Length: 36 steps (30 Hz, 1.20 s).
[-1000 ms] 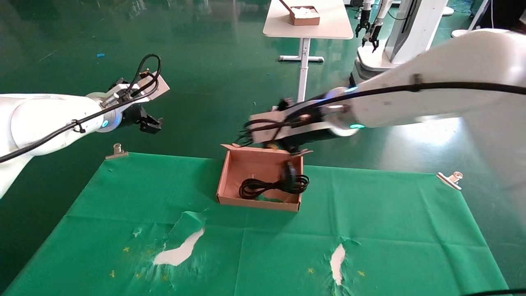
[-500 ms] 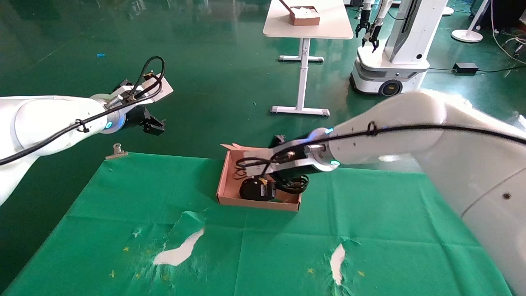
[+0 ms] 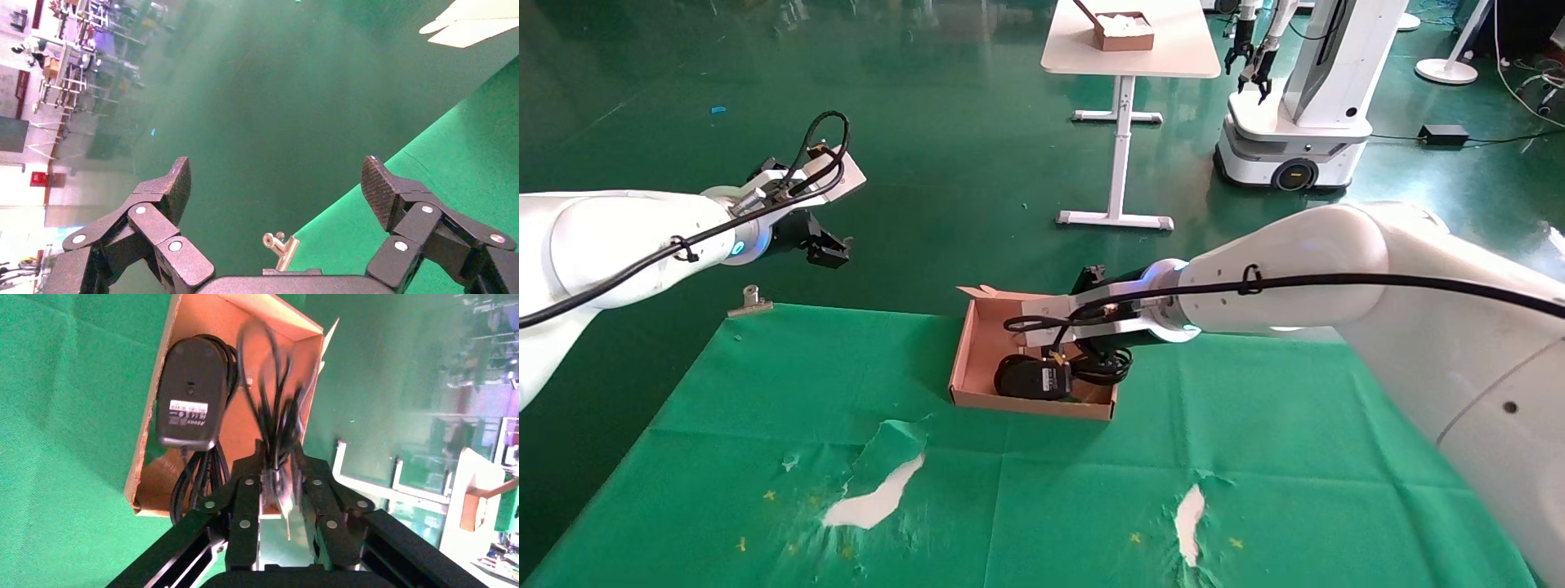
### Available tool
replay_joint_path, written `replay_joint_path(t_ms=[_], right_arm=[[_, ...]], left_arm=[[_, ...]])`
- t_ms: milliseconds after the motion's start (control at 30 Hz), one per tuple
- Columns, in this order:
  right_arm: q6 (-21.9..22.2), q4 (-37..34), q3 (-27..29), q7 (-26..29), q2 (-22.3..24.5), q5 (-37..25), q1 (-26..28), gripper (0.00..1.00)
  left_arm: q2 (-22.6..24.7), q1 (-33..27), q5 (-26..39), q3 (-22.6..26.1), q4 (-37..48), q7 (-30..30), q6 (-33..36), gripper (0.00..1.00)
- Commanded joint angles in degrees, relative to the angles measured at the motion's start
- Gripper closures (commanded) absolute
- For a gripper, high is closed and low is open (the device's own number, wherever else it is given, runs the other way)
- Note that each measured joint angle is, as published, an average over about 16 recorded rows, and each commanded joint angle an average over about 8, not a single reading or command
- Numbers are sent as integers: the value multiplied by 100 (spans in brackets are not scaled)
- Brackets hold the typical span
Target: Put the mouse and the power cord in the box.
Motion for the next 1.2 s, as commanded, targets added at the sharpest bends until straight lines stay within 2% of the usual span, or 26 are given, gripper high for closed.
replay_joint_path(t_ms=[33,333,467,1200], right_arm=[[-25,9,32,-14,4,-3,0,0],[-119,50,132,-40,32,19,-15,0],[-239,168,281,-12,164,210,-138,0],[-1589,1563,1967,383,1737,2472,-1603,0]], left_arm=[[0,1,1,0,-5,-2,-1,0],[-2,3,8,3,-16,-10,-1,0],[-8,5,8,3,-25,-11,0,0],[-23,7,23,21,-58,-48,3,0]])
